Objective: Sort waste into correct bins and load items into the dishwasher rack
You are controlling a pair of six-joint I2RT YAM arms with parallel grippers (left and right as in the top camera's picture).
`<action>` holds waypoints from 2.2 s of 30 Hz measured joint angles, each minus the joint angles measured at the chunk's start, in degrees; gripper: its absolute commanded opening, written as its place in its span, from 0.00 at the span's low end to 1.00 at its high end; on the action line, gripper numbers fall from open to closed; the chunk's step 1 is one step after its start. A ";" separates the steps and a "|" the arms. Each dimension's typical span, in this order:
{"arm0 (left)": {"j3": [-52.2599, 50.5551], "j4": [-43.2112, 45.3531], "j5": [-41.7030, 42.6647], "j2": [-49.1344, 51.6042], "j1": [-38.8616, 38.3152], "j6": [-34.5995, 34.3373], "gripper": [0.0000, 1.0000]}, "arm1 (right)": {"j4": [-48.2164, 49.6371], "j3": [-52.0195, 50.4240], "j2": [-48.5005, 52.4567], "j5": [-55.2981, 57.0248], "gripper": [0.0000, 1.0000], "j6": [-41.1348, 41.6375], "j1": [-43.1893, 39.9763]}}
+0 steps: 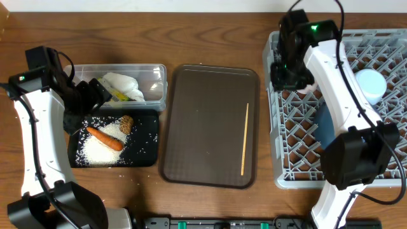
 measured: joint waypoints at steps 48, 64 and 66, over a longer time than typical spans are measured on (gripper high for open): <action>0.00 -0.02 0.00 0.00 0.00 0.00 0.98 | 25.57 -35.01 0.00 3.80 0.21 18.86 21.11; -0.02 0.00 0.00 0.00 0.00 0.00 0.98 | 29.27 -37.90 -1.03 4.96 0.17 18.88 21.11; 0.00 0.00 0.00 0.00 0.00 0.00 0.98 | 29.68 -38.21 -1.20 4.90 0.08 18.84 21.11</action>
